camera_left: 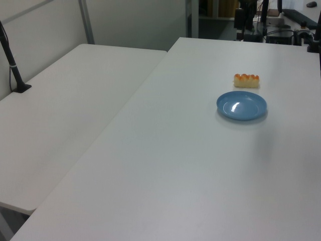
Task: Put the bread onto the plate
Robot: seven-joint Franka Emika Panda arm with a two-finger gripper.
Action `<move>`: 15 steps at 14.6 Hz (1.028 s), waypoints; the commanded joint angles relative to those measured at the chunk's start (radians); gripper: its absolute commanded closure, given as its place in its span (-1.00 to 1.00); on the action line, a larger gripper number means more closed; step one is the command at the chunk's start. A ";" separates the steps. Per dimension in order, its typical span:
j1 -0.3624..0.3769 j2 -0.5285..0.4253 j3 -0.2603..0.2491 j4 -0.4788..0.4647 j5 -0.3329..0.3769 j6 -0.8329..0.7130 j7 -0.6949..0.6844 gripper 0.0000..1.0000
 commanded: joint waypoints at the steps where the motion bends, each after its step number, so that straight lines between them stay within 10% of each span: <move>1: -0.056 0.002 -0.007 0.002 -0.015 -0.034 -0.029 -1.00; 7: -0.063 0.004 -0.007 0.003 -0.015 -0.032 -0.041 -1.00; 15: -0.362 0.239 -0.008 -0.075 -0.030 0.222 -0.487 -1.00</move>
